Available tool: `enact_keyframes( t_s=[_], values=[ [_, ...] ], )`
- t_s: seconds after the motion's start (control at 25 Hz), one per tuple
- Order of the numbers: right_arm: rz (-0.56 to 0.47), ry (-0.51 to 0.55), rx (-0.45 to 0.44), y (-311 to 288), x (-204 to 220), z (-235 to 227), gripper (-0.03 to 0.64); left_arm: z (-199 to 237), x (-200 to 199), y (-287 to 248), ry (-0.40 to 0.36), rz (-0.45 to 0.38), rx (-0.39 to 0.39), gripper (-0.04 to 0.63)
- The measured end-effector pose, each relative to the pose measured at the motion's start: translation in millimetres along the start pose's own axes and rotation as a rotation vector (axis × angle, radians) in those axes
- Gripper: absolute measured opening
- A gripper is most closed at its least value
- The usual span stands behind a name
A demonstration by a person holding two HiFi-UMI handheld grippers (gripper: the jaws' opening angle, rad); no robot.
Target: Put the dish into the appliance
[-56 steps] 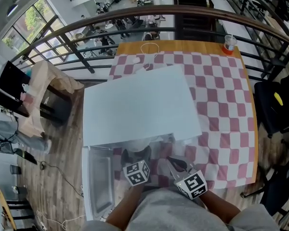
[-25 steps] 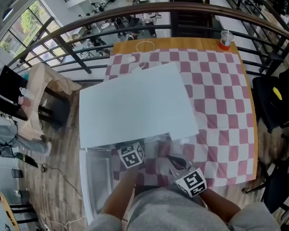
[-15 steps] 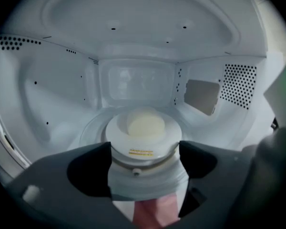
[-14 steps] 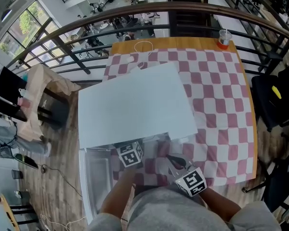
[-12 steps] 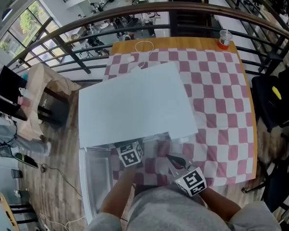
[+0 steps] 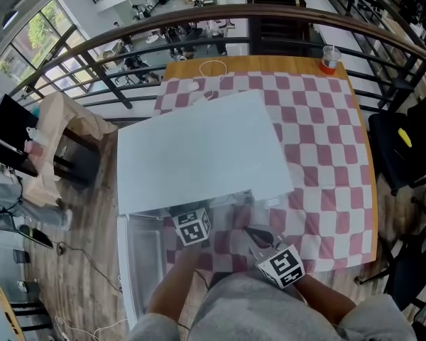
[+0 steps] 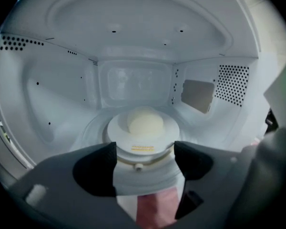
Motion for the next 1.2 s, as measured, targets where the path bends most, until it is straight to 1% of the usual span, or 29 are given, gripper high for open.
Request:
enact_keyframes(
  t_s=[0.08, 0.16, 0.2, 0.24, 0.28, 0.36, 0.4, 0.48, 0.52, 0.6, 0.68, 0.84, 1.0, 1.12, 1.2],
  values=[
    [0.005, 0.013, 0.004, 0.5, 0.2, 2.7, -0.003, 0.6, 1.1, 2.5, -0.006, -0.005, 0.005, 0.365],
    [0.009, 0.025, 0.008, 3.3, 0.5, 7.0, -0.003, 1.1, 4.1, 8.7, -0.001, -0.013, 0.002, 0.313],
    [0.01, 0.031, 0.009, 5.0, 0.7, 10.3, -0.002, 2.6, 6.3, 14.1, 0.006, -0.021, -0.008, 0.27],
    [0.012, 0.04, 0.011, 7.0, 1.1, 14.2, -0.002, 4.9, 8.5, 21.4, 0.015, -0.034, -0.022, 0.192],
    [0.014, 0.049, 0.013, 9.6, 2.0, 18.3, -0.002, 7.1, 10.6, 30.7, 0.026, -0.051, -0.033, 0.131],
    [0.018, 0.064, 0.024, 17.9, 3.1, 25.5, -0.002, 9.4, 15.4, 54.1, 0.052, -0.085, -0.038, 0.125],
    [0.015, 0.071, 0.03, 22.8, 2.3, 28.0, -0.002, 10.5, 17.9, 66.6, 0.062, -0.101, -0.042, 0.107],
    [0.001, 0.085, 0.043, 32.6, -0.1, 30.2, -0.002, 14.2, 23.3, 91.0, 0.07, -0.13, -0.059, 0.042],
    [-0.004, 0.091, 0.052, 37.7, -0.4, 29.8, -0.002, 15.9, 26.9, 103.2, 0.067, -0.144, -0.069, 0.024],
    [-0.01, 0.098, 0.073, 49.9, 0.8, 27.0, -0.002, 16.4, 35.9, 128.3, 0.056, -0.17, -0.074, 0.012],
    [-0.017, 0.095, 0.096, 63.7, 1.1, 23.6, -0.003, 13.4, 45.5, 153.5, 0.053, -0.192, -0.062, 0.012],
    [-0.039, 0.113, 0.124, 90.2, 0.2, 26.6, -0.003, 4.7, 64.8, 203.8, 0.095, -0.227, -0.017, 0.012],
    [-0.049, 0.156, 0.126, 117.4, 4.7, 42.9, -0.002, -6.6, 81.3, 260.9, 0.102, -0.269, 0.021, 0.012],
    [-0.053, 0.175, 0.117, 142.0, 13.5, 64.2, -0.002, -14.9, 95.9, 304.0, 0.112, -0.293, 0.051, 0.012],
    [-0.056, 0.181, 0.113, 158.4, 20.4, 78.1, -0.002, -19.7, 104.7, 330.3, 0.116, -0.311, 0.058, 0.012]
  ],
)
Point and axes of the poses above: the fingertips, and each gripper's own axes: y backward along the fingers, z to its left, x out of its underside, the point moved 6 cm from there along y, backward along the fingers, and after that the axes turned 6 degrees about -z, right-handed, at the moved point
